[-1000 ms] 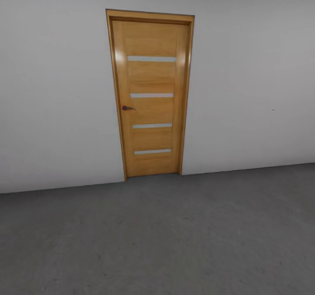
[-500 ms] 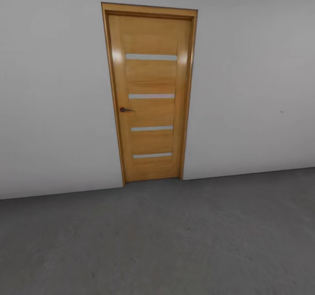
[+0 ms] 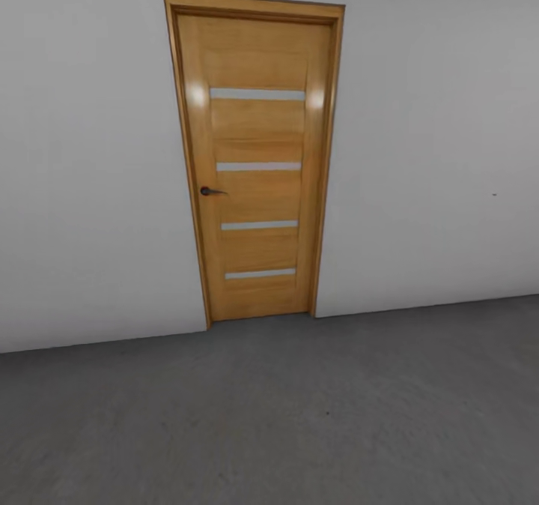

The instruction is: Move the two storage containers from the living room to the garage. In the garage, place one container on the floor and stack the other container on top of it (either order is fine).

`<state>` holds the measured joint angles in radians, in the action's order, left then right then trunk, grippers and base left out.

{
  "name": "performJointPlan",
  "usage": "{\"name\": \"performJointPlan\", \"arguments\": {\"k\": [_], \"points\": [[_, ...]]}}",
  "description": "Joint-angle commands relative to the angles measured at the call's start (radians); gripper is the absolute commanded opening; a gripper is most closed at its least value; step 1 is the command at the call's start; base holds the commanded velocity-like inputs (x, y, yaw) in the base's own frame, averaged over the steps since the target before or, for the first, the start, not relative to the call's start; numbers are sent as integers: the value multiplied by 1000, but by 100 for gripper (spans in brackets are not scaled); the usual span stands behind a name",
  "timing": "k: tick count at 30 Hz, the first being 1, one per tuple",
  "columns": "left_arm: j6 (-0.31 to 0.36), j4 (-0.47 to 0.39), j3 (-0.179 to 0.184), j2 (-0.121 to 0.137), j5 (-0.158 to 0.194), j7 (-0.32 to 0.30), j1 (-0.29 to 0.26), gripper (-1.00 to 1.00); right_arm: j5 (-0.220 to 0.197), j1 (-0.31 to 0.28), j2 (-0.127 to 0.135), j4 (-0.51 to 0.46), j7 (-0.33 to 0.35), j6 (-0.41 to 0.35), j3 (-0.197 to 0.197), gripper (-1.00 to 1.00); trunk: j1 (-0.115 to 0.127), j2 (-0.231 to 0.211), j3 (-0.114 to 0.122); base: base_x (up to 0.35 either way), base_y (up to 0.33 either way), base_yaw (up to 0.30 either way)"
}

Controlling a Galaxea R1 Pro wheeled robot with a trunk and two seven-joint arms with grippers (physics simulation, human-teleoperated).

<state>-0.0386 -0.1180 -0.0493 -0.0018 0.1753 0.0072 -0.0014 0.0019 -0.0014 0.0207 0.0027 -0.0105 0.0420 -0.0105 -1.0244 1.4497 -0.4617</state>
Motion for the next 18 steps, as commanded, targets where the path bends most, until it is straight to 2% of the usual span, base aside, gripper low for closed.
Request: {"name": "performJointPlan", "arguments": {"k": [1, 18], "points": [[-2, 0, -4, 0, 3, 0, 0, 100, 0, 0, 0, 0, -1, 3, -1, 100, -1, 0, -1, 323, 0, 0], [-4, 0, -4, 0, 3, 1, 0, 100, -1, 0, -2, 0, 0, 4, 1, 100, -1, 0, -1, 323, 0, 0]]}}
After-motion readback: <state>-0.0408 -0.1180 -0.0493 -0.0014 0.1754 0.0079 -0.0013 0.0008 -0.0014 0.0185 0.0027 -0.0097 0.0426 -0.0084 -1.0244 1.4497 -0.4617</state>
